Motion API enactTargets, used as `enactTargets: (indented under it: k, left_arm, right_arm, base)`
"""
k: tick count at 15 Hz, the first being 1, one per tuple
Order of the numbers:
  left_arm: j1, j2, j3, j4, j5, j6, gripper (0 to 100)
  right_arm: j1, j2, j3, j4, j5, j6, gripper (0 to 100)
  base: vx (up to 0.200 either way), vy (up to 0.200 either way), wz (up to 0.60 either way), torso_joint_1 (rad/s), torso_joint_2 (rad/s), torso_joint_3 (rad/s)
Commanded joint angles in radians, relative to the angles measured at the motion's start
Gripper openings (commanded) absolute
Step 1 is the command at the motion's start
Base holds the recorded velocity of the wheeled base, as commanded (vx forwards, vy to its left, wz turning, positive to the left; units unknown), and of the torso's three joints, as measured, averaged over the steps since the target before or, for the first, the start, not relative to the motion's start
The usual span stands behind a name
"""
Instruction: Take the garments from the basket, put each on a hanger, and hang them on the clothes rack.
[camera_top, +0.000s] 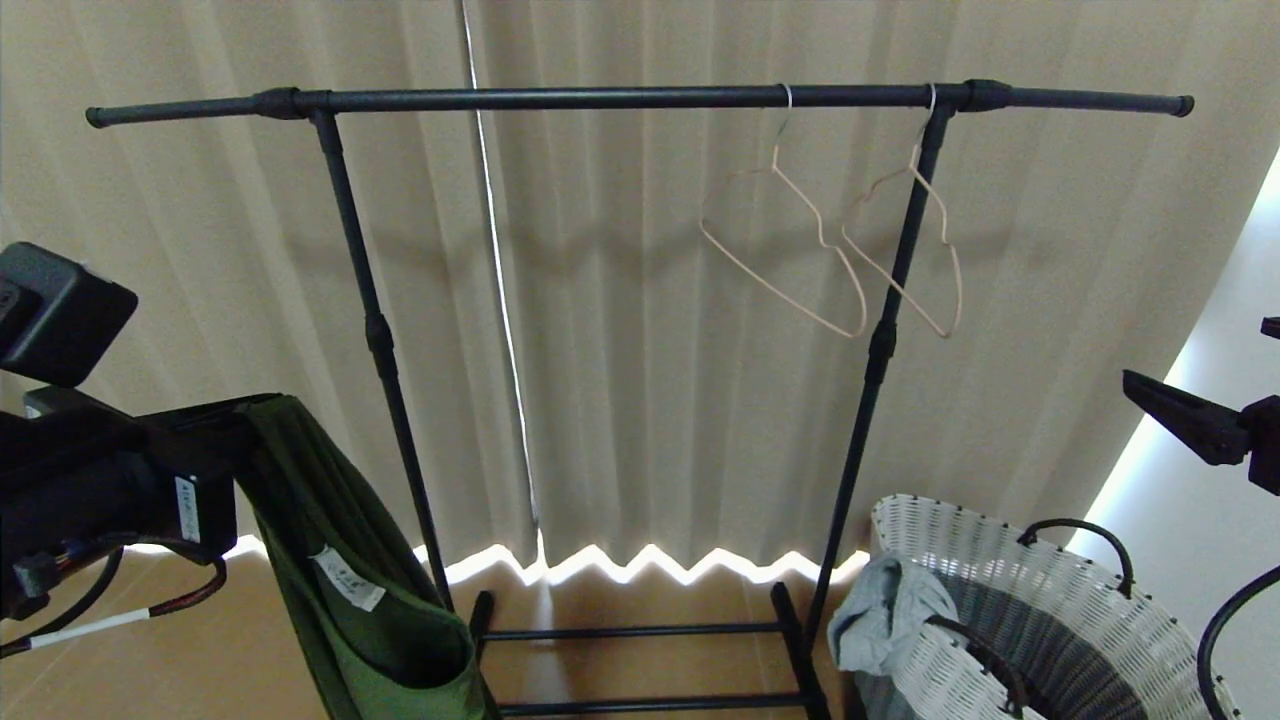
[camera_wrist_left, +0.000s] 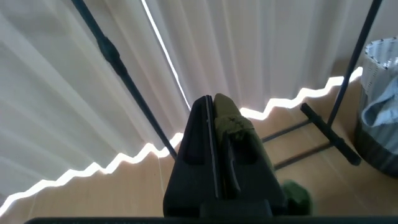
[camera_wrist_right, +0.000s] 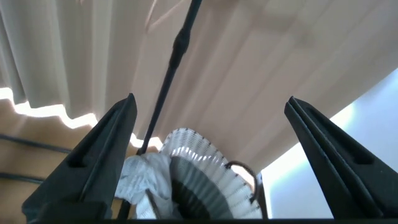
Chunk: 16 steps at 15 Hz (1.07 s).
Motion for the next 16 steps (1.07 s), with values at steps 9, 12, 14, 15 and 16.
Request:
enactTargets:
  k: [9, 12, 14, 15, 16]
  left_arm:
    - [0.006, -0.006, 0.011, -0.046, -0.001, 0.001, 0]
    - [0.004, -0.011, 0.008, -0.046, -0.001, 0.001, 0]
    - [0.000, -0.028, 0.013, -0.045, -0.001, -0.001, 0]
    - [0.000, -0.029, 0.013, -0.045, -0.001, -0.004, 0]
    - [0.000, -0.029, 0.011, -0.045, -0.001, -0.004, 0]
  right_arm:
    - [0.002, 0.025, -0.027, -0.001, 0.002, 0.000, 100]
    - [0.007, 0.024, -0.033, -0.032, 0.055, 0.001, 100]
    - [0.010, 0.022, -0.035, -0.052, 0.063, 0.010, 100]
    - [0.010, 0.025, -0.039, -0.050, 0.061, 0.026, 100]
    - [0.010, 0.027, -0.042, -0.047, 0.060, 0.035, 100]
  base:
    - [0.000, 0.000, 0.00, 0.185, -0.43, -0.253]
    - [0.067, 0.000, 0.00, 0.038, -0.08, -0.045]
    - [0.200, 0.000, 0.00, 0.036, -0.02, -0.005]
    - [0.200, 0.000, 0.00, 0.002, -0.02, 0.002]
    - [0.200, 0.000, 0.00, 0.002, 0.00, -0.002]
